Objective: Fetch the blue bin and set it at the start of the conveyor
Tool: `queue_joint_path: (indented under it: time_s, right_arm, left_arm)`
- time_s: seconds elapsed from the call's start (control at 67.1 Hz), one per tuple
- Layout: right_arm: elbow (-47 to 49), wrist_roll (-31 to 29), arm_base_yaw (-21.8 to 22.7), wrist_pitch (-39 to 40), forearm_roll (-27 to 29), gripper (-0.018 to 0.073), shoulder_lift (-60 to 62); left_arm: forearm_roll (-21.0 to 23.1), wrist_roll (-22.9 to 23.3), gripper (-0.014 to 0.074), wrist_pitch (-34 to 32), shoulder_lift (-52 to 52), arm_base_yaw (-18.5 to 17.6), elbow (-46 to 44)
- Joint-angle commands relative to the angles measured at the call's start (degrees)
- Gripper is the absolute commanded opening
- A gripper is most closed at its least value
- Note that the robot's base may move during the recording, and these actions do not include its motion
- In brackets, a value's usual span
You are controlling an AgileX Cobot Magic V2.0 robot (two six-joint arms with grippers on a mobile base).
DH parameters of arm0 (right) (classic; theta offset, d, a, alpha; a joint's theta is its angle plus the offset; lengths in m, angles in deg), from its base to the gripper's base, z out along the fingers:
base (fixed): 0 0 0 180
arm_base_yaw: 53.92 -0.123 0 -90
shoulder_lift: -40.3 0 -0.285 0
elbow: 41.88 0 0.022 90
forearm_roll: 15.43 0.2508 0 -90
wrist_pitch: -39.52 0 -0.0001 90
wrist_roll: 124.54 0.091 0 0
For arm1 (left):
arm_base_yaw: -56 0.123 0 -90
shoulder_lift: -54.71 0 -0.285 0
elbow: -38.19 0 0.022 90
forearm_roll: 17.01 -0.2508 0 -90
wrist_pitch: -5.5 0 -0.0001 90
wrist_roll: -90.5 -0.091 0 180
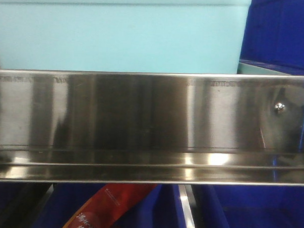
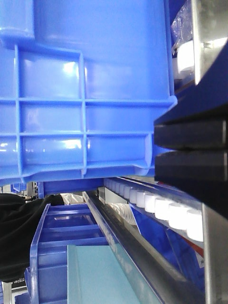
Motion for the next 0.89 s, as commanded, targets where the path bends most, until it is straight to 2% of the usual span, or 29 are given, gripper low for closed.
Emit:
queue_joint_path:
  time_s: [0.0, 0.566, 0.879]
  right_arm:
    - [0.0, -0.2, -0.1, 1.2, 0.0, -0.0162, 0.2]
    - [0.0, -0.2, -0.1, 1.6, 0.0, -0.0162, 0.2]
    - [0.0, -0.2, -0.1, 5.5, 0.0, -0.0162, 0.2]
  left_arm:
    - [0.3, -0.1, -0.0111, -0.9, -0.2, -0.4, -0.2]
    - [0.3, -0.1, -0.0111, -2.5, -0.2, -0.4, -0.2]
    - [0.7, -0.1, -0.0111, -8.9, -0.2, -0.4, -0.2]
